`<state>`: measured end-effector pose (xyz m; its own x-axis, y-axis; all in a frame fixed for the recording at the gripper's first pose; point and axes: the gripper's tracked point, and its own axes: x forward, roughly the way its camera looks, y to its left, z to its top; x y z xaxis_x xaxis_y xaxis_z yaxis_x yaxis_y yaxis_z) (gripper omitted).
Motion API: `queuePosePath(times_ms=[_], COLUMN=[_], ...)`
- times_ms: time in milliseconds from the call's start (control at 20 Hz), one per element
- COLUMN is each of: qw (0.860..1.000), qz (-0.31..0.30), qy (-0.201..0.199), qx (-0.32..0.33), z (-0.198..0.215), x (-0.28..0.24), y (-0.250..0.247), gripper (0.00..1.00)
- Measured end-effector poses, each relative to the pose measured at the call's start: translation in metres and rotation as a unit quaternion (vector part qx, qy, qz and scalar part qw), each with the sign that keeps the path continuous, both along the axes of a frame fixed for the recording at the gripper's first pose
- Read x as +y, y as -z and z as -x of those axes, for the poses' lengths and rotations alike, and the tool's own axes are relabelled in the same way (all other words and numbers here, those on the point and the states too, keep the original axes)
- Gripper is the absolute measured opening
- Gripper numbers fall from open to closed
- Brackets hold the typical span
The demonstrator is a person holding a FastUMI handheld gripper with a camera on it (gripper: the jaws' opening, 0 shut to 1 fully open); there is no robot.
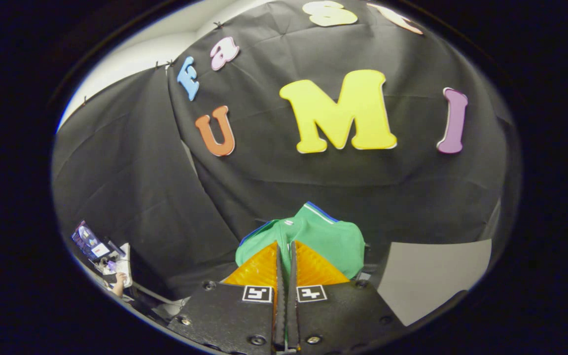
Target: Put the clothes into the washing machine and then close the washing machine lid.
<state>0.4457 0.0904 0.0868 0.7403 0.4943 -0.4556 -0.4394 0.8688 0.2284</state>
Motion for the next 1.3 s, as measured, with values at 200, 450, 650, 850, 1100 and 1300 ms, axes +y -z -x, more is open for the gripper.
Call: queuePosePath(times_ms=[200, 450, 650, 850, 1100, 1300], qw=[1.0, 0.999, 0.998, 0.996, 0.99, 0.981], qz=[-0.001, 0.005, 0.019, 0.024, 0.021, 0.042], qy=[-0.023, -0.034, -0.023, -0.008, 0.026, 0.058], qx=[0.012, 0.039, 0.055, 0.083, 0.139, 0.178], z=[-0.006, -0.016, -0.026, -0.034, -0.047, -0.052], x=[0.036, 0.066, 0.076, 0.079, 0.078, 0.077], y=[0.019, 0.06, 0.105, 0.153, 0.223, 0.277], gripper=[0.05, 0.05, 0.05, 0.05, 0.05, 0.05])
